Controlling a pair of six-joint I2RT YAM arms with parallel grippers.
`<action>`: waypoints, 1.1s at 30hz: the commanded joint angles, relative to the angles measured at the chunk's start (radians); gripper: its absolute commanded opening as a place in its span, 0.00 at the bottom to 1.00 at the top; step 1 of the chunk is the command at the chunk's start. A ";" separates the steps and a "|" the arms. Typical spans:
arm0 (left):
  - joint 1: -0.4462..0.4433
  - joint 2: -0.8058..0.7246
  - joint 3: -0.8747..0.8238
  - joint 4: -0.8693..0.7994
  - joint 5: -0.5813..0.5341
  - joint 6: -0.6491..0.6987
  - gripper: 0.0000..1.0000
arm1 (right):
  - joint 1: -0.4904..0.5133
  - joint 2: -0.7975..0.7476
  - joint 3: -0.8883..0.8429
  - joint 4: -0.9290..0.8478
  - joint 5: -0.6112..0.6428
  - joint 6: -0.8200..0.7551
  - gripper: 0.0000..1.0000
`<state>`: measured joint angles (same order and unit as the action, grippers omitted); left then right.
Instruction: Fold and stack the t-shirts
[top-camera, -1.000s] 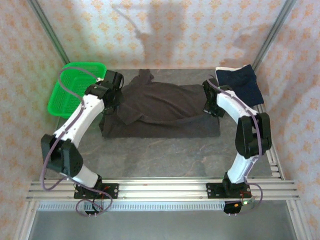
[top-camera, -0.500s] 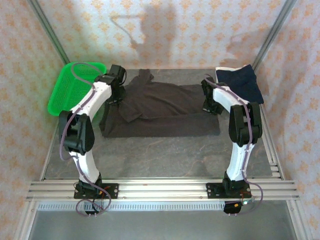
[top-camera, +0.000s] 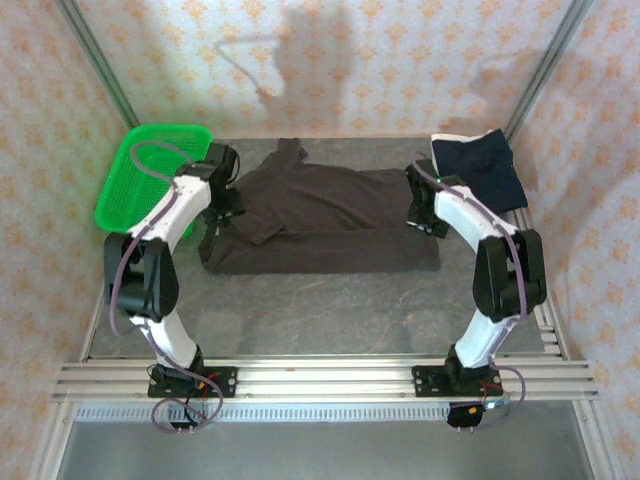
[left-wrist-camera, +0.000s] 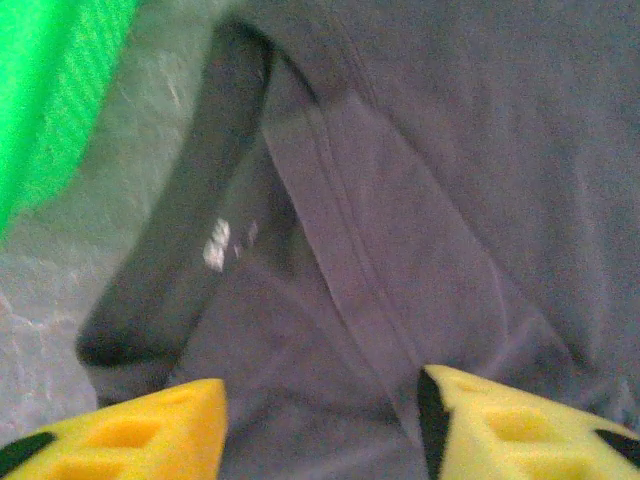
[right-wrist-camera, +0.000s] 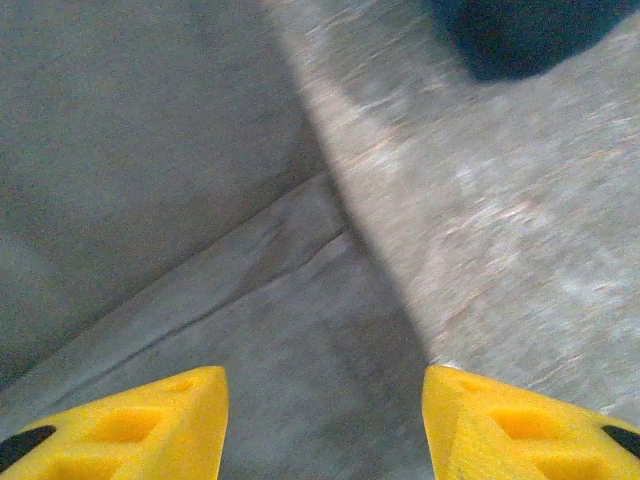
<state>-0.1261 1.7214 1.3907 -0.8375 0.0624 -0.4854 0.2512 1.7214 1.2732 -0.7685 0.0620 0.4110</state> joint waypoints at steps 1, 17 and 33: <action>-0.065 -0.013 -0.123 0.092 0.086 -0.028 0.48 | 0.089 0.019 -0.079 0.103 -0.107 0.033 0.53; 0.031 -0.055 -0.436 0.113 -0.015 -0.100 0.29 | -0.015 -0.046 -0.372 0.145 -0.152 0.163 0.45; -0.011 -0.264 -0.402 0.000 -0.145 -0.155 0.45 | -0.014 -0.197 -0.314 0.089 -0.181 0.096 0.47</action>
<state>-0.0853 1.4956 0.9215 -0.8131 -0.0360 -0.6086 0.2390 1.5398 0.9211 -0.6621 -0.1165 0.5373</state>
